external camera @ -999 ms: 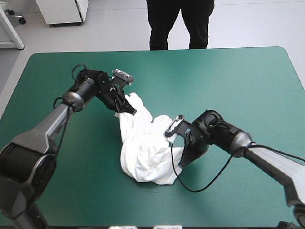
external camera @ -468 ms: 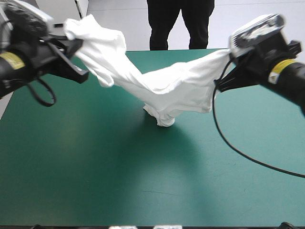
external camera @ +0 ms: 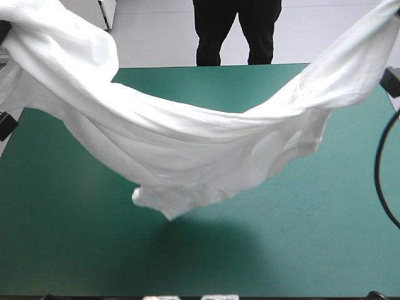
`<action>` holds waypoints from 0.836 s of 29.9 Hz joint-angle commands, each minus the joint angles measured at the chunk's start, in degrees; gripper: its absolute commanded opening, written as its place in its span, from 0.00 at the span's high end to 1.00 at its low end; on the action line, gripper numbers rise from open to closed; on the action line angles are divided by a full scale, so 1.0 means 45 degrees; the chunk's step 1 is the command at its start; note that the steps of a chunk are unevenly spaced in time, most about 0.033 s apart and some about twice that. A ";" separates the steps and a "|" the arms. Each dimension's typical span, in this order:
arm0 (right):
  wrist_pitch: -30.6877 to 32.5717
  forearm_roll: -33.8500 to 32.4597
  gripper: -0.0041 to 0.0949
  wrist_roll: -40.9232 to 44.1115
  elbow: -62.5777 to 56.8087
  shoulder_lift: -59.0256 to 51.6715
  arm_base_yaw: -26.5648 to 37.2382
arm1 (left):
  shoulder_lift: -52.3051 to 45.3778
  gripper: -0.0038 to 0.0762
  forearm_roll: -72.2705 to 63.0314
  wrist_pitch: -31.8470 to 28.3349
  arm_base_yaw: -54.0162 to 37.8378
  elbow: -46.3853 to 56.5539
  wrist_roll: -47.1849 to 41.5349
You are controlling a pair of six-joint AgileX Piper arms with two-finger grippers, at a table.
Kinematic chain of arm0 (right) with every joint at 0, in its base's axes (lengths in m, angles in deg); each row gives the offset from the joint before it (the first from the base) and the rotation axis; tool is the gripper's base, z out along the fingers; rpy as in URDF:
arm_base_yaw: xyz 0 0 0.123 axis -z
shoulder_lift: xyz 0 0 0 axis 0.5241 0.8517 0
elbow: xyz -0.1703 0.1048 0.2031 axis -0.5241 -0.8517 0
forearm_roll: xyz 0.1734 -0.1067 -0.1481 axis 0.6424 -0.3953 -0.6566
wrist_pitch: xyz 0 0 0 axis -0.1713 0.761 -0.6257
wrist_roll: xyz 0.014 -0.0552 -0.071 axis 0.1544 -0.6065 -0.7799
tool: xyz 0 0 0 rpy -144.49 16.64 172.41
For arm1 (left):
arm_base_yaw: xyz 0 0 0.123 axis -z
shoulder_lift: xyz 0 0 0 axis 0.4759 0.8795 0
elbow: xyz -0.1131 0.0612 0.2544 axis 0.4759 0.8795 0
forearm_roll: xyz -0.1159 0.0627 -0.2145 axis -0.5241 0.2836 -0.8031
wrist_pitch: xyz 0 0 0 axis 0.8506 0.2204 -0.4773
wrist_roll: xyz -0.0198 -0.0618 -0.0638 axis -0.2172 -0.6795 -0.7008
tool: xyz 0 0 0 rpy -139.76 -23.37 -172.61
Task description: Fold the cloth
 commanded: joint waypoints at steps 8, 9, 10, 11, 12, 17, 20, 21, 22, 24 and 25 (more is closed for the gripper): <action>-0.0631 -0.0369 0.98 -0.0115 -0.0870 -0.0501 0.0097 | 0.0295 0.96 -0.0382 0.0743 0.0050 -0.0187 -0.1115; -0.0569 -0.0397 0.98 -0.0115 -0.1229 -0.0501 0.0097 | 0.0360 0.96 -0.0382 0.0889 0.0050 -0.0092 -0.1115; -0.0514 -0.0426 0.98 -0.0115 -0.1615 -0.0494 0.0097 | 0.0360 0.96 -0.0328 0.0922 0.0050 0.0111 -0.1145; -0.0495 -0.0545 0.98 -0.0115 -0.2243 -0.0494 0.0097 | 0.0360 0.96 -0.0075 0.0922 0.0050 0.0416 -0.1399; -0.0495 -0.0702 0.98 -0.0076 -0.2666 -0.0470 0.0097 | 0.0360 0.96 0.0126 0.0953 0.0050 0.0762 -0.1654; -0.0565 -0.2082 0.98 0.0646 -0.4889 0.0116 0.0097 | 0.0801 0.96 0.1052 0.1923 0.0050 0.2801 -0.2576; -0.0566 -0.2524 0.98 0.0806 -0.5704 0.0803 0.0097 | 0.1254 0.96 0.1352 0.1679 0.0050 0.4102 -0.2758; -0.0566 -0.2634 0.98 0.0806 -0.5882 0.1051 0.0097 | 0.1432 0.96 0.1426 0.1530 0.0050 0.4440 -0.2786; -0.0603 -0.2723 0.98 0.0836 -0.6059 0.1391 0.0097 | 0.1663 0.96 0.1605 0.1318 0.0050 0.4823 -0.2832; -0.0720 -0.2716 0.98 0.0857 -0.6281 0.2136 0.0097 | 0.2130 0.96 0.2007 0.0954 0.0050 0.5445 -0.3023; -0.0869 -0.2716 0.98 0.0857 -0.6349 0.2513 0.0097 | 0.2428 0.96 0.2217 0.0795 0.0050 0.5687 -0.3087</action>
